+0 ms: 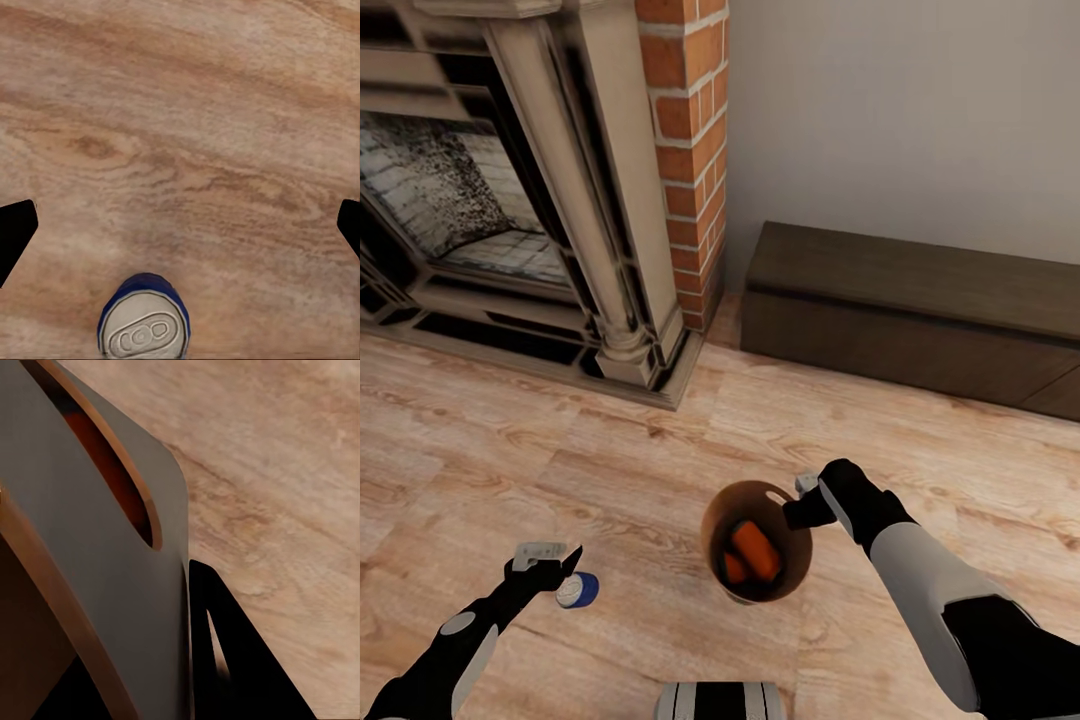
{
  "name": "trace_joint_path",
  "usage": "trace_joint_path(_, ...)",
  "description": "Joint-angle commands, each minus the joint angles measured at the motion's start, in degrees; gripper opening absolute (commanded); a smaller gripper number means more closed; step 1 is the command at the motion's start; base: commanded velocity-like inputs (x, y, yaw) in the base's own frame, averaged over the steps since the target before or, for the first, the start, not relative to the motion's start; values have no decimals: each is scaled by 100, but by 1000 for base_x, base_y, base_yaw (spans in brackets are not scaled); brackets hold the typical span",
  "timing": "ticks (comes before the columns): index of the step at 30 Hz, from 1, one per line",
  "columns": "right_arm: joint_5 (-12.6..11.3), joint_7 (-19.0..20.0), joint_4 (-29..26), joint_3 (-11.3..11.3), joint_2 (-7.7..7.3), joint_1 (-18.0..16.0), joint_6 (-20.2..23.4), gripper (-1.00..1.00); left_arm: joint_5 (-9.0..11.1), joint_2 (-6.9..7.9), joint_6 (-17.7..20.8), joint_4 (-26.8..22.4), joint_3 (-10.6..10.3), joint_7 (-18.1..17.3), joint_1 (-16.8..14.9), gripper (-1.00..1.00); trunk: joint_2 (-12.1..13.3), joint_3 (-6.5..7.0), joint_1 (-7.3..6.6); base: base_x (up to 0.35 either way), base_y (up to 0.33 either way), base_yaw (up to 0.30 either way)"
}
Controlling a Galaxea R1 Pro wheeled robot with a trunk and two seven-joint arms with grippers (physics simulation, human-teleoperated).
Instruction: Put the three can of soda from the living room inside the tash can in the kitchen.
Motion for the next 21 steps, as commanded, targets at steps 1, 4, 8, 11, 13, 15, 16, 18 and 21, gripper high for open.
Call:
trace_joint_path(1,-109,31,4,-8,-1,-13,47,-100,2,1,-17,16,1,0,-2,100,-42,-18,22,0,0,0)
trace_joint_path(4,-107,40,-5,-10,-17,-203,422,-100,4,3,-62,50,3,-1,-4,100,-162,-72,88,0,0,0)
trace_joint_path(8,-104,46,-8,-16,-48,-638,789,-100,2,4,-85,73,4,-8,-4,100,-322,-144,176,0,0,0)
trace_joint_path(11,-123,53,27,-36,-48,-1093,789,-100,4,4,-94,95,4,-9,-3,100,-443,-198,242,0,0,0)
trace_joint_path(13,-123,55,43,-54,-30,-1264,789,-100,4,4,-95,99,4,-10,-5,100,-523,-234,286,0,0,0)
trace_joint_path(15,-123,56,70,-71,-27,-1425,789,-100,5,4,-96,101,4,-11,-5,100,-603,-269,330,0,0,0)
trace_joint_path(16,-123,56,77,-79,-37,-1470,789,-100,5,4,-96,101,4,-10,-5,100,-643,-287,351,0,0,0)
trace_joint_path(18,-123,57,83,-123,-58,-1519,789,-100,5,4,-96,102,4,-10,-5,100,-724,-323,395,0,0,0)
trace_joint_path(21,-122,57,82,-203,-71,-1547,789,-100,12,8,-91,115,16,-38,-6,100,-844,-377,461,0,0,0)
